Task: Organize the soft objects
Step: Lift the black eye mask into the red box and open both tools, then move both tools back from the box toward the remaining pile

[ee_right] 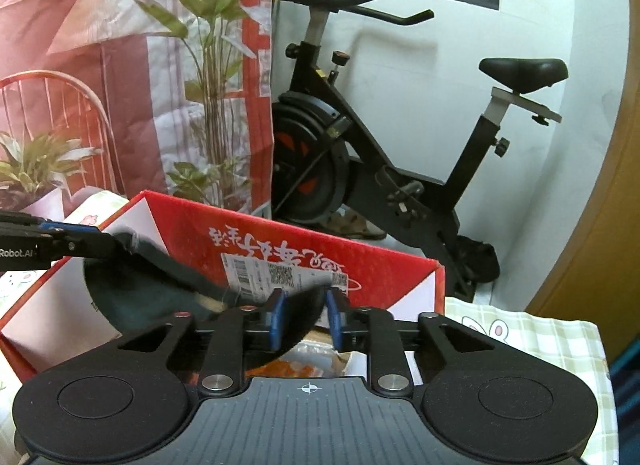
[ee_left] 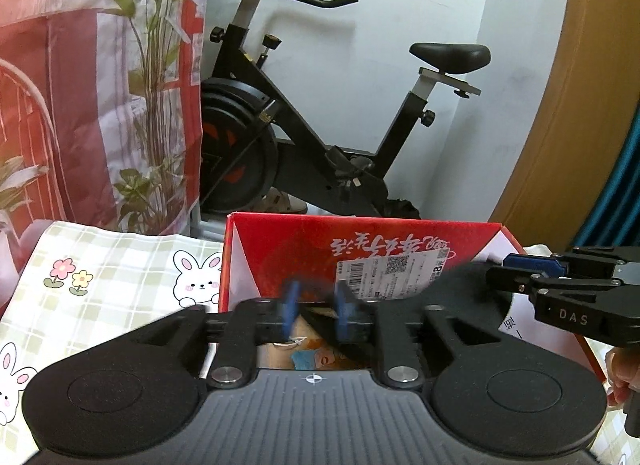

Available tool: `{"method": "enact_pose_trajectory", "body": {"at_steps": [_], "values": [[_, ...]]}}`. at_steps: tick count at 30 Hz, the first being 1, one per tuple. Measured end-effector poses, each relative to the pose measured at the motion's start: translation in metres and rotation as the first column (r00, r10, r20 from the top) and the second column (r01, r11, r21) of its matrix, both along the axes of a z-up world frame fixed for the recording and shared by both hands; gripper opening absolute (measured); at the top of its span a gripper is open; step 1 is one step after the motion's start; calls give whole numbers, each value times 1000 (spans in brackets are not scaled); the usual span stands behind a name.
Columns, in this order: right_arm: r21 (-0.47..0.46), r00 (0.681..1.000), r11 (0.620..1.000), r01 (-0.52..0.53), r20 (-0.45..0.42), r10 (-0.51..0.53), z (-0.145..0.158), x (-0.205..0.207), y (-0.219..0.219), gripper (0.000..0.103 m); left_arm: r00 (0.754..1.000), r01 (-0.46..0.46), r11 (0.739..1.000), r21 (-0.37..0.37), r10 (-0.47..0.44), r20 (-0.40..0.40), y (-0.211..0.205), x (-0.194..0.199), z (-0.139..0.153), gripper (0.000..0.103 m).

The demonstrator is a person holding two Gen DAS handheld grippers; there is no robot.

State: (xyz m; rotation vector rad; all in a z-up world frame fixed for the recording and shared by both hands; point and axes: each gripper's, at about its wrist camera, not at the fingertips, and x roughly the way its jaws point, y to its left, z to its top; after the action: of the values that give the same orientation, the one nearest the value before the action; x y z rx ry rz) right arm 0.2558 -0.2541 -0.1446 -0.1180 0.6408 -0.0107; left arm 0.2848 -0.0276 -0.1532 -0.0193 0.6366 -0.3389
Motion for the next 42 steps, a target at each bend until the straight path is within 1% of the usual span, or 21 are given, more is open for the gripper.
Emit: {"method": "enact_pose_trajectory", "body": {"at_steps": [2, 4, 6, 8, 10, 11, 15, 16, 17, 18, 19, 21, 25, 27, 35, 42], "values": [[-3, 1000, 1000, 1, 0, -1, 0, -5, 1, 27, 1000, 6, 1000, 9, -7, 13, -2, -5, 3, 55], [-9, 1000, 1000, 4, 8, -4, 1, -11, 3, 36, 1000, 17, 1000, 21, -17, 22, -5, -8, 6, 57], [-12, 1000, 1000, 6, 14, -6, 3, -17, 5, 40, 999, 22, 999, 33, -23, 30, -7, -14, 9, 68], [-11, 1000, 1000, 3, 17, -3, 4, -24, 7, 46, 999, 23, 999, 44, -25, 47, -7, -21, 13, 76], [-17, 1000, 1000, -2, 19, 3, 5, -33, 11, 54, 998, 24, 998, 56, -27, 61, -7, -29, 16, 80], [-20, 1000, 1000, -4, 20, 5, 6, -37, 13, 56, 997, 25, 998, 61, -29, 66, -8, -33, 18, 83], [-18, 1000, 1000, -7, 29, 7, 10, -56, 22, 75, 996, 29, 996, 83, -36, 78, -7, -51, 21, 94], [-16, 999, 1000, -8, 31, 8, 11, -60, 23, 82, 996, 31, 996, 88, -38, 81, -7, -56, 22, 95], [-13, 999, 1000, -8, 33, 8, 11, -65, 25, 86, 996, 32, 995, 91, -40, 84, -6, -61, 22, 97], [-12, 999, 1000, -5, 38, 6, 11, -71, 27, 94, 996, 33, 995, 94, -41, 85, -6, -67, 22, 98], [-10, 999, 1000, -4, 42, 5, 12, -75, 27, 99, 995, 31, 995, 95, -40, 87, -4, -72, 22, 99], [-7, 999, 1000, -5, 46, 5, 13, -84, 31, 102, 995, 28, 995, 93, -37, 91, -2, -82, 22, 100], [-5, 998, 1000, -2, 65, 2, 16, -104, 38, 102, 994, 25, 995, 95, -34, 99, 2, -102, 22, 101], [-5, 997, 1000, 3, 80, -3, 18, -113, 41, 103, 994, 20, 996, 92, -30, 108, 5, -111, 23, 103], [-11, 993, 1000, 6, 118, -4, 25, -147, 56, 103, 990, -3, 997, 72, -7, 139, 16, -147, 26, 103], [19, 991, 1000, 7, 137, -10, 24, -176, 60, 103, 990, -8, 998, 65, -1, 140, 22, -173, 23, 103]]}}
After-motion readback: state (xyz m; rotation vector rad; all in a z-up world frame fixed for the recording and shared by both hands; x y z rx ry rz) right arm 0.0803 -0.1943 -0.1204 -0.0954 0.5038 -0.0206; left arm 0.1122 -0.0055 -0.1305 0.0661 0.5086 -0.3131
